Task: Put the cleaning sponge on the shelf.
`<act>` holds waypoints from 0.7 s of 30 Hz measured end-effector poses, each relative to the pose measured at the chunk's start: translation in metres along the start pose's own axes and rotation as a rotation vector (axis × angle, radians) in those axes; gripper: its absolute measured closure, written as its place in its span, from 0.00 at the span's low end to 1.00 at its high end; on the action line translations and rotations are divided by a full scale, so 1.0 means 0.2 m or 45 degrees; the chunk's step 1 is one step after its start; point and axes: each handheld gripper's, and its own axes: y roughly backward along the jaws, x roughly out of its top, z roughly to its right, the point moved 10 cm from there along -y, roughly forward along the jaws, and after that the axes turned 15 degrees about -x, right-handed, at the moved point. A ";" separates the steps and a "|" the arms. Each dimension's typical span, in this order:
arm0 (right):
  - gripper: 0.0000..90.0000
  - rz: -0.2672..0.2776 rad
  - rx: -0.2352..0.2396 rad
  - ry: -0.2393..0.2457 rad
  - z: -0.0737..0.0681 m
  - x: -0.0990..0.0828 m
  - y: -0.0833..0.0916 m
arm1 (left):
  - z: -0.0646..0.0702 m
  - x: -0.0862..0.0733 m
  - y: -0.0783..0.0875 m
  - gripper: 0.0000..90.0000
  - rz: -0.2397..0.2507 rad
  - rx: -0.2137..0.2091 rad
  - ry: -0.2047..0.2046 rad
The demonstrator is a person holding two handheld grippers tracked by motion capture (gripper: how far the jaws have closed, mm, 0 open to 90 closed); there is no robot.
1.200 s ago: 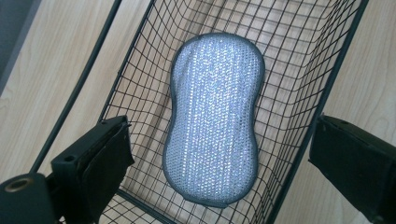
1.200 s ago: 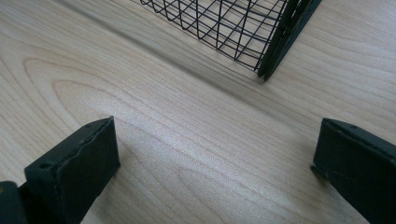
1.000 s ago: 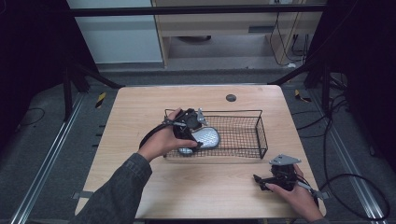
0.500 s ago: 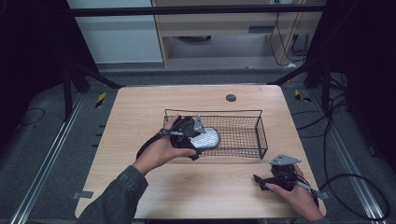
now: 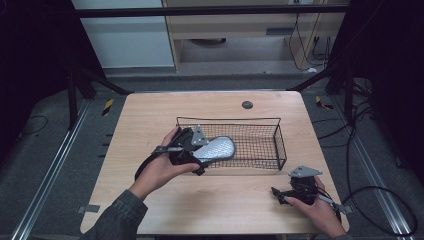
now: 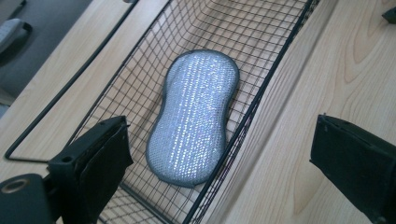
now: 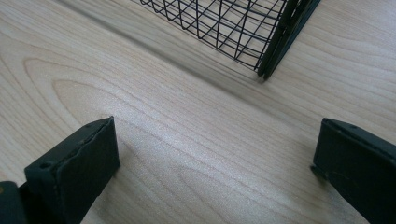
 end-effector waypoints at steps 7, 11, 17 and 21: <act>0.00 -0.001 0.000 0.000 0.00 0.00 0.00 | -0.03 -0.12 0.11 0.04 0.050 0.047 0.049; 0.00 0.000 0.000 -0.001 0.00 0.00 0.00 | -0.05 -0.20 0.17 0.04 0.097 0.068 0.095; 0.00 -0.001 -0.002 -0.002 0.00 0.00 0.00 | -0.07 -0.32 0.23 0.04 0.093 0.087 0.134; 0.00 -0.002 -0.002 -0.003 0.00 0.00 0.00 | -0.09 -0.41 0.27 0.04 0.085 0.109 0.170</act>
